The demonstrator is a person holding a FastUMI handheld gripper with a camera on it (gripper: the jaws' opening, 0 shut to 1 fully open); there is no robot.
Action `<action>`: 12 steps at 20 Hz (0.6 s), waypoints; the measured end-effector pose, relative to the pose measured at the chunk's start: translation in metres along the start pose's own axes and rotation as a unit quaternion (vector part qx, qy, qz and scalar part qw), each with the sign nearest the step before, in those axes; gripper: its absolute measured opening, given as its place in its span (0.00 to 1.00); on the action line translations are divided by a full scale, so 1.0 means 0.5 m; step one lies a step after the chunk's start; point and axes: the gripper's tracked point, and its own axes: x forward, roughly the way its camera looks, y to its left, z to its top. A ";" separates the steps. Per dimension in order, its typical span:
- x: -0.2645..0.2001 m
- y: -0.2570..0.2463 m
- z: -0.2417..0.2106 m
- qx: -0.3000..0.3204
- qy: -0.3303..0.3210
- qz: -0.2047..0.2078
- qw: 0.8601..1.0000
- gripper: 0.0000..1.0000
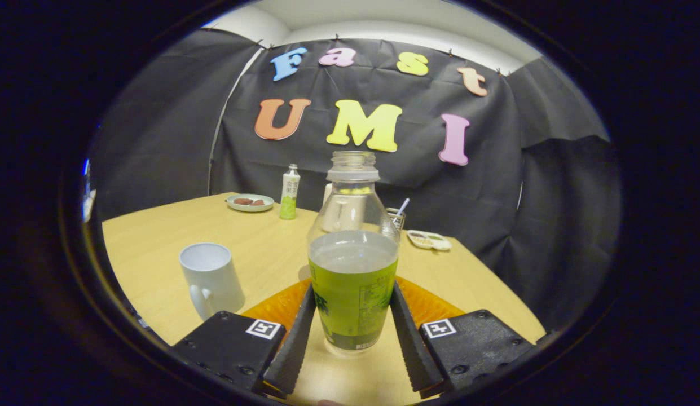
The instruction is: Take the bottle from table, then pour the juice into the cup, finally place the bottle on the coaster
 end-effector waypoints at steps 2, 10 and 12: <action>0.004 -0.019 0.023 -0.044 -0.013 -0.028 0.999 0.77; 0.038 -0.029 0.066 -0.243 -0.041 -0.098 0.964 0.77; 0.039 -0.023 0.071 -0.286 -0.045 -0.110 0.951 0.77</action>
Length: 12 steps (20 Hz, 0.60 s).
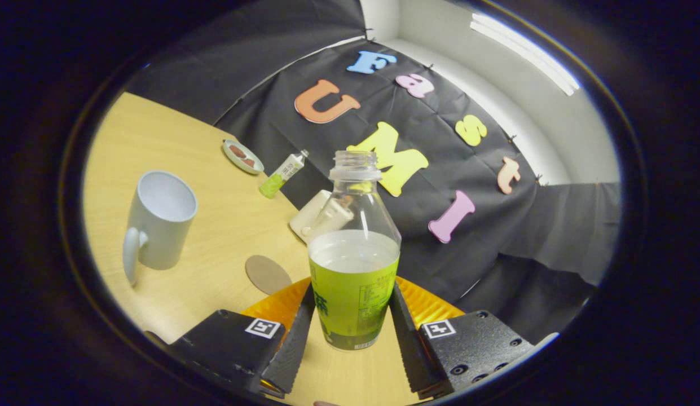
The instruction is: Take the bottle from table, then pour the juice into the cup, finally place the bottle on the coaster
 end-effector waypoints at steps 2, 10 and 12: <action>0.000 -0.001 0.011 -0.031 -0.006 -0.007 0.999 0.77; -0.001 -0.010 0.074 -0.199 -0.049 -0.056 0.977 0.77; 0.003 -0.004 0.080 -0.231 -0.051 -0.055 0.970 0.77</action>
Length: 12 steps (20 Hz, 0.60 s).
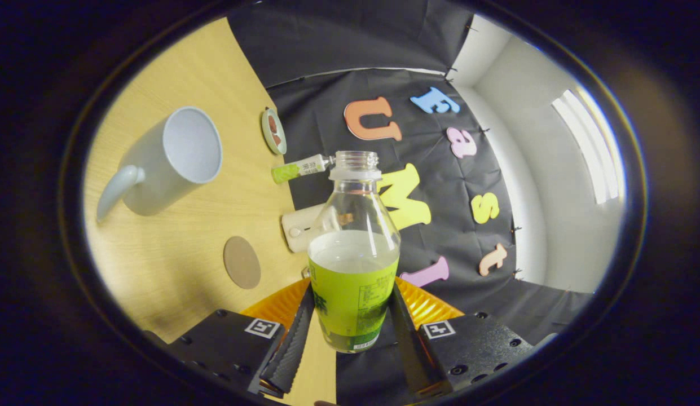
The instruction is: Take the bottle from table, then pour the juice into the cup, finally place the bottle on the coaster
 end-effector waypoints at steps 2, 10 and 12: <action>0.003 -0.001 0.010 -0.033 -0.004 -0.003 0.999 0.77; 0.003 -0.009 0.023 -0.115 -0.009 -0.011 0.993 0.77; 0.005 -0.009 0.021 -0.128 -0.006 -0.009 0.992 0.77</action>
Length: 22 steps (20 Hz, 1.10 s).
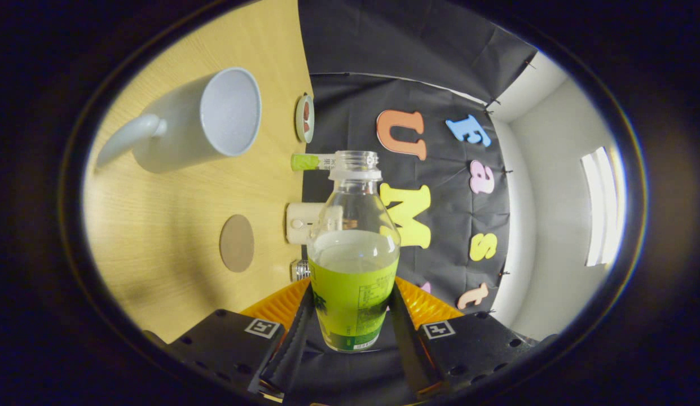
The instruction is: Take the bottle from table, then pour the juice into the cup, finally place the bottle on the coaster
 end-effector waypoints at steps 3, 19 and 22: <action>0.000 -0.005 0.001 -0.019 0.001 -0.002 1.000 0.77; 0.000 -0.014 0.025 -0.088 -0.015 -0.013 0.996 0.77; 0.001 -0.015 0.025 -0.092 -0.016 -0.014 0.996 0.77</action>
